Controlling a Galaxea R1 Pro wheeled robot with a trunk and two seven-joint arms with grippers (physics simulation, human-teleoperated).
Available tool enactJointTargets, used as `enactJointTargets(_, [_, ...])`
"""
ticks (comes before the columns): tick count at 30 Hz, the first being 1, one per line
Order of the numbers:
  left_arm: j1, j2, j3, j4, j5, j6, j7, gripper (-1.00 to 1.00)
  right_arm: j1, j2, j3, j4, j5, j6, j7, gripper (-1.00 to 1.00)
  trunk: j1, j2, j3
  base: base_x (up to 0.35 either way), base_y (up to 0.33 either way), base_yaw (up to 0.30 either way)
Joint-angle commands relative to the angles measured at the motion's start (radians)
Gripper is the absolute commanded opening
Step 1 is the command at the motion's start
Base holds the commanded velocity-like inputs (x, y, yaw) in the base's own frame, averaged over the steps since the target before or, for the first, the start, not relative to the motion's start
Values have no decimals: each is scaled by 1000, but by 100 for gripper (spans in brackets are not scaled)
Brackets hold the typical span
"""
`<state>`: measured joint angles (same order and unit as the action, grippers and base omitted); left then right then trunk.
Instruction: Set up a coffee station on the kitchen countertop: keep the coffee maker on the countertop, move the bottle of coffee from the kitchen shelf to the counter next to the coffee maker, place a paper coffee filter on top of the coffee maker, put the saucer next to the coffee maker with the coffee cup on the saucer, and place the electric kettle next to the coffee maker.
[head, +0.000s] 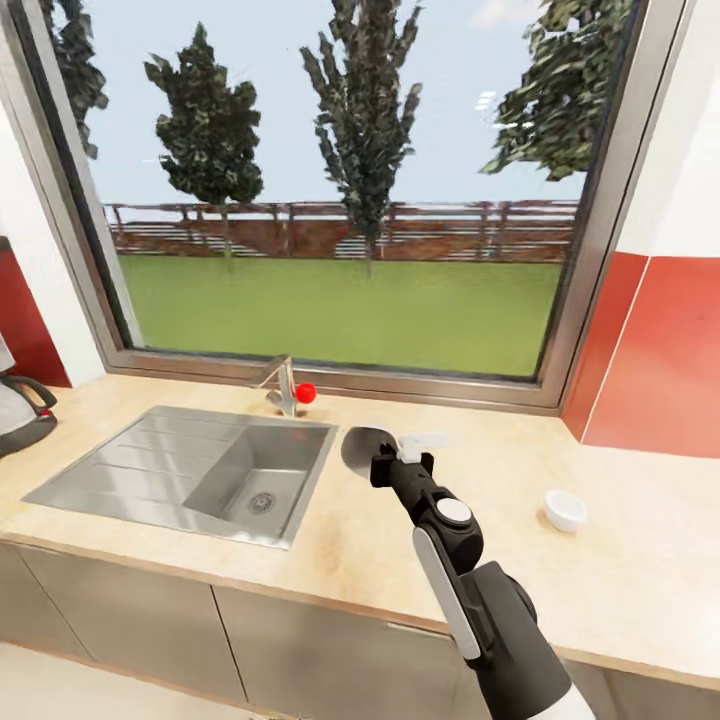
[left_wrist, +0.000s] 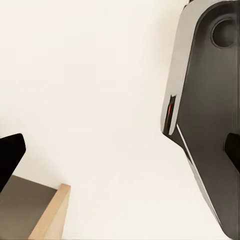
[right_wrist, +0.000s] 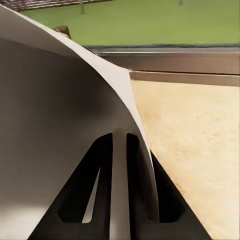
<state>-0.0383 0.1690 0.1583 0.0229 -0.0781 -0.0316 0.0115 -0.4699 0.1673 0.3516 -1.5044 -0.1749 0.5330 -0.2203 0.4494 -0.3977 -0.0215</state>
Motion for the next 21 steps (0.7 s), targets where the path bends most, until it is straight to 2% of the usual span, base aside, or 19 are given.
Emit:
enactJointTargets(1, [-2, -6, 9, 1, -8, -3, 1, 100, -1, 0, 1, -1, -14, 2, -11, -100, 1, -2, -2, 0, 48, 279])
enactJointTargets(4, [-2, -32, 10, -1, -8, -9, 1, 100, -1, 0, 2, 1, -15, 2, -11, -100, 1, -2, -2, 0, 20, 279])
enactJointTargets(8, [-2, -55, 10, -1, -8, -35, 1, 100, -1, 0, 3, 2, -15, 2, -11, -100, 1, -2, -2, 0, 4, 279])
enactJointTargets(15, [-2, -63, 9, -1, -8, -118, 1, 100, -1, 0, 3, 3, -15, 2, -11, -100, 1, -2, -2, 0, 0, 279])
enactJointTargets(21, [-2, -63, 10, -1, -8, -132, 1, 100, -1, 0, 3, 3, -15, 2, -11, -100, 1, -2, -2, 0, 0, 279])
